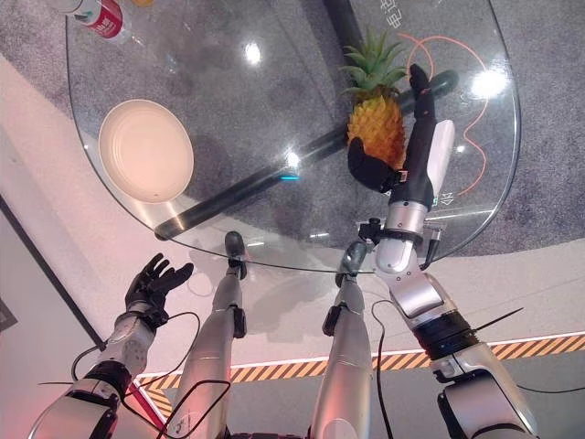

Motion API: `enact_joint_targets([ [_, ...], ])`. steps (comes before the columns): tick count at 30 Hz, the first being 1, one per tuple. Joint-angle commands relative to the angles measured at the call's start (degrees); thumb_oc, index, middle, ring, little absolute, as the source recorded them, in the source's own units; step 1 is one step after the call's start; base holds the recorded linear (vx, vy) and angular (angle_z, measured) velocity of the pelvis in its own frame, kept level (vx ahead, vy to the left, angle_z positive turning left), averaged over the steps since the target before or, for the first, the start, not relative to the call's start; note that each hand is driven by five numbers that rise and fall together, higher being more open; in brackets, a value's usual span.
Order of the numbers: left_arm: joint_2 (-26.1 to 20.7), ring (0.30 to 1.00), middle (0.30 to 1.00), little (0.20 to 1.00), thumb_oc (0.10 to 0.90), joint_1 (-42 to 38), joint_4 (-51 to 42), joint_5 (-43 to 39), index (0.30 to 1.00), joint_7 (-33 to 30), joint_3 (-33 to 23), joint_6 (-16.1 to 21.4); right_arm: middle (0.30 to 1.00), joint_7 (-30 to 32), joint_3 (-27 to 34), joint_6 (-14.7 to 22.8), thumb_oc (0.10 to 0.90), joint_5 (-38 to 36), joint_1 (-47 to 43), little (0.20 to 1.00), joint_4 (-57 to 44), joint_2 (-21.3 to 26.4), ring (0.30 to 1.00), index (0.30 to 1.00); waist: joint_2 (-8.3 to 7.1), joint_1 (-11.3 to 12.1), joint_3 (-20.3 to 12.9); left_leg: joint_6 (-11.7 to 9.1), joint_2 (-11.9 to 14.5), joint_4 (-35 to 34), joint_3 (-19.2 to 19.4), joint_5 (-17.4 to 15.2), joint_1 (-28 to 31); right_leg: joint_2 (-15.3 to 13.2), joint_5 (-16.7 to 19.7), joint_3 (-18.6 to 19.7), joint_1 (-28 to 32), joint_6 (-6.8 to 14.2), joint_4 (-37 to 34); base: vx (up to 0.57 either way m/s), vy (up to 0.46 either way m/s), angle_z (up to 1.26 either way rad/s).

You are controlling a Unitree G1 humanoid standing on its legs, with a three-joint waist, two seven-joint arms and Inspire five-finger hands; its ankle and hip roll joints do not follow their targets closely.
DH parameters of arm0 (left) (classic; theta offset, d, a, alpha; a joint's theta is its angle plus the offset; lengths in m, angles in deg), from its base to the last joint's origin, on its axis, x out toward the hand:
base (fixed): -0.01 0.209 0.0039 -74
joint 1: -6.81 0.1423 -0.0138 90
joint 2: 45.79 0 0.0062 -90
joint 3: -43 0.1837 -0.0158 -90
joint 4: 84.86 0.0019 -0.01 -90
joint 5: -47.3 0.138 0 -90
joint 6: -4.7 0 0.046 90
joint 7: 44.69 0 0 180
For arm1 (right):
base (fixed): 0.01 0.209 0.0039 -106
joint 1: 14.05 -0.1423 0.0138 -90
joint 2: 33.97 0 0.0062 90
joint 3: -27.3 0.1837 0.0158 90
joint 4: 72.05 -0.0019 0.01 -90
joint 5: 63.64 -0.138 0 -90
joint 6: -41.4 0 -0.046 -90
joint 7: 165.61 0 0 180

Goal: Pick up the fruit to the plate

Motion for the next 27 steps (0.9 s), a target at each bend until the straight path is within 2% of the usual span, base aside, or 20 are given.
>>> enact_joint_targets([
  [1, -1.74, 0.9, 0.9, 0.9, 0.8, 2.63, 3.04, 0.73, 0.9, -0.4, -0.32, 2.01, 0.9, 1.13, 0.84, 2.06, 0.8, 0.15, -1.02, 0.9, -6.64, 2.4, 0.9, 0.9, -0.25, -0.5, -0.54, -2.18, 2.23, 3.21, -0.83, -3.79, 2.2, -1.19, 5.36, -0.38, -0.37, 2.24, -1.03, 0.0, 0.0, 0.0],
  [9, -1.79, 0.9, 0.9, 0.9, 0.8, 2.21, 3.48, 0.43, 0.9, -0.2, 0.06, 1.7, 0.9, 1.83, 0.13, 1.0, 0.8, -0.32, -0.66, 0.9, -5.65, 2.14, 0.9, 0.9, 0.07, -0.69, -0.54, -2.34, 2.39, 3.33, -0.66, -3.77, 2.43, -1.38, 5.31, -0.19, -0.61, 2.31, -0.58, 0.0, 0.0, 0.0],
  [17, -1.66, 0.9, 0.9, 0.9, 0.8, 2.09, 2.73, 0.59, 0.9, -0.78, 0.67, 1.1, 0.9, 6.25, 0.01, -3.48, 0.8, 3.55, -1.37, 0.9, -4.25, 2.66, 0.9, 0.9, 0.4, -0.47, -0.54, -2.29, 2.37, 3.5, -0.86, -3.79, 2.22, -1.64, 5.4, -0.13, -0.96, 2.5, -0.23, 0.0, 0.0, 0.0],
  [27, -1.86, 0.9, 0.9, 0.9, 0.8, 1.68, 2.69, 0.94, 0.9, -0.79, 1.11, 0.71, 0.9, 7.53, -0.51, -5.71, 0.8, 1.42, -1.63, 0.9, -0.16, 1.6, 0.9, 0.9, 0.45, -0.11, -0.54, -2.16, 2.18, 3.5, -1.24, -3.77, 1.96, -1.73, 5.62, -0.3, -1.34, 2.54, -0.05, 0.0, 0.0, 0.0],
])
